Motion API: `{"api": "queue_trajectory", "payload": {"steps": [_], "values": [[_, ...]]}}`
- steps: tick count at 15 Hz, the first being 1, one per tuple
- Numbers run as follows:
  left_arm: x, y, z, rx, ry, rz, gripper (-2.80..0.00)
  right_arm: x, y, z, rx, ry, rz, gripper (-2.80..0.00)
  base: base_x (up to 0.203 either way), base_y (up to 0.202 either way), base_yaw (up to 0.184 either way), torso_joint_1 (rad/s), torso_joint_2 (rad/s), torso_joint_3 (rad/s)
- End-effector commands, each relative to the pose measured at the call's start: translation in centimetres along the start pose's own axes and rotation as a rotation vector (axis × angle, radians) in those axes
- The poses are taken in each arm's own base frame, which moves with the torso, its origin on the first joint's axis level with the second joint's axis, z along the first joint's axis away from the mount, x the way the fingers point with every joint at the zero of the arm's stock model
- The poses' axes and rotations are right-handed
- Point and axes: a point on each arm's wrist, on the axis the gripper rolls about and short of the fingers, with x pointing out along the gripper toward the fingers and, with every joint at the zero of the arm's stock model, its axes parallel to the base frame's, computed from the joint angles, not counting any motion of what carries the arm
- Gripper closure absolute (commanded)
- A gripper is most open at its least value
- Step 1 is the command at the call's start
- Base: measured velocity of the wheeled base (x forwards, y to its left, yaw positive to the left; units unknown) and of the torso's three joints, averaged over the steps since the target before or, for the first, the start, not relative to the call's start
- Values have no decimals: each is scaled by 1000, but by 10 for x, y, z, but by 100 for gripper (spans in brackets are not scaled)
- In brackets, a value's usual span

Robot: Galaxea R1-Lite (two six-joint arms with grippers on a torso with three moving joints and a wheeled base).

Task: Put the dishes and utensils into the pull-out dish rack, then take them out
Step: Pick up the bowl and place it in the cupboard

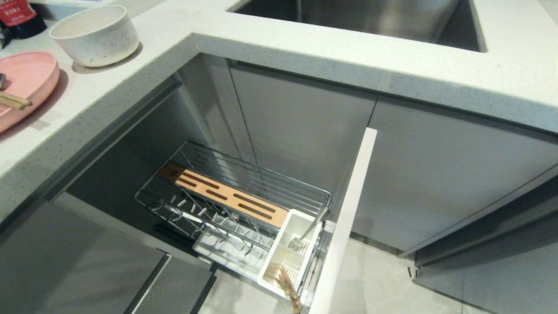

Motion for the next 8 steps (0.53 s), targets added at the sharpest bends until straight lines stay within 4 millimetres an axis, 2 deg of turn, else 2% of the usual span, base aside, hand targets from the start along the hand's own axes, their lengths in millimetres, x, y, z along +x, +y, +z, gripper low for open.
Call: {"api": "queue_trajectory", "payload": {"steps": [1, 8], "values": [[57, 0, 2, -5, 92, -15, 0, 0, 0, 0, 0, 1, -1, 0, 0, 0, 0, 0, 0, 0], [178, -12, -18, -62, 222, -90, 0, 0, 0, 0, 0, 0, -1, 0, 0, 0, 0, 0, 0, 0]]}}
